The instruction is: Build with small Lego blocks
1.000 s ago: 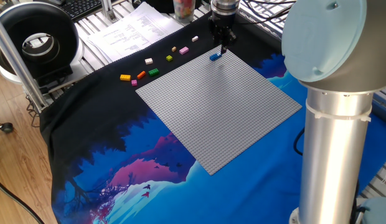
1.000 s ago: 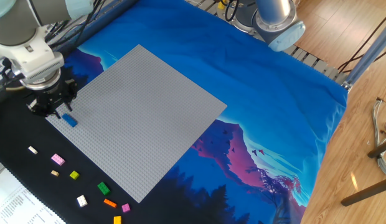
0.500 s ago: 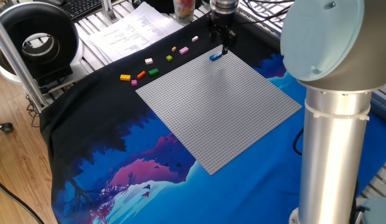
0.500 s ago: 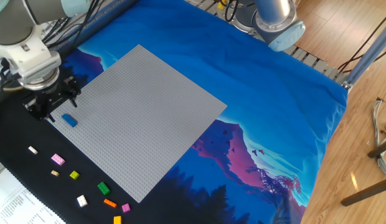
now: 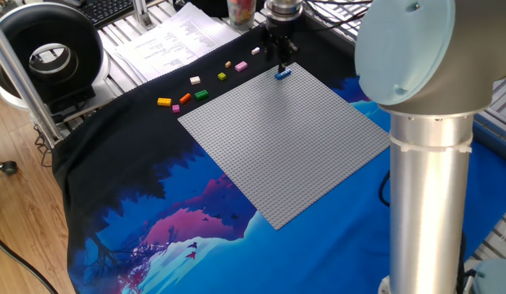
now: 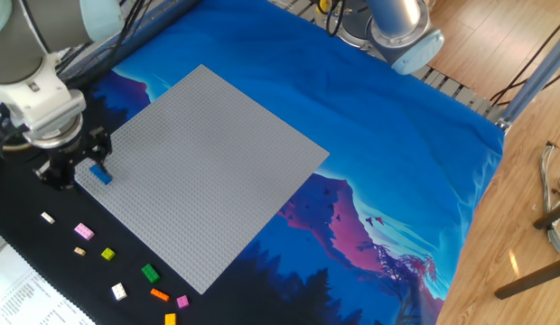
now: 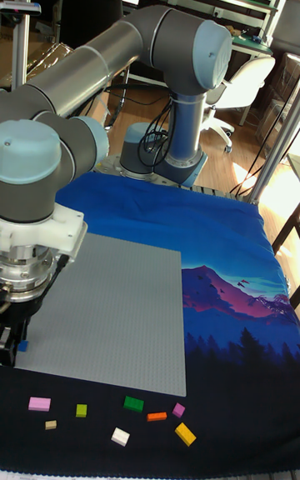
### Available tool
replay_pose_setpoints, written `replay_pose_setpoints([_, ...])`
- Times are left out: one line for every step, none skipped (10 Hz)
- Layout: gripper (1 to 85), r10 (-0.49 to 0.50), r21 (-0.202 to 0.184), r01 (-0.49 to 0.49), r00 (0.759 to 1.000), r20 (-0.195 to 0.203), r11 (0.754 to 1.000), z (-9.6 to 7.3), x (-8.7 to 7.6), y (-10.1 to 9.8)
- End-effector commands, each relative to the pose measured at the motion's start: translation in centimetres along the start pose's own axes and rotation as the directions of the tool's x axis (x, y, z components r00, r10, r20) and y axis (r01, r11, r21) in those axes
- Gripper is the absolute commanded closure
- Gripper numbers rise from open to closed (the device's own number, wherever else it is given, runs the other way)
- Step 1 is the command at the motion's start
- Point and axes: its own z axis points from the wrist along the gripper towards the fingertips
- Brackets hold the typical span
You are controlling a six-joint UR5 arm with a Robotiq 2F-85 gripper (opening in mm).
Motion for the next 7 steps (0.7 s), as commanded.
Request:
replay_pose_setpoints([44.0,-0.002,0.027,0.003,1.0,-0.029,1.0,-0.1,-0.7,-1.3])
replay_pose_setpoints([44.0,0.005,0.034,-0.004,1.0,-0.012,0.999,0.0,-1.4,-1.6])
replay_pose_setpoints([43.3,-0.012,0.093,0.015,1.0,-0.029,0.996,-0.1,-1.3,-3.2])
replay_pose_setpoints([42.7,-0.014,0.093,0.017,0.999,-0.035,0.996,0.1,-1.3,-3.4])
replay_pose_setpoints([41.0,-0.008,0.089,0.01,0.999,-0.033,0.996,0.3,-1.3,-3.4])
replay_pose_setpoints([40.3,-0.009,0.096,0.012,0.999,-0.034,0.995,0.5,-1.4,-3.8])
replay_pose_setpoints([39.0,-0.014,0.104,0.017,0.999,-0.03,0.994,0.6,-1.8,-4.1])
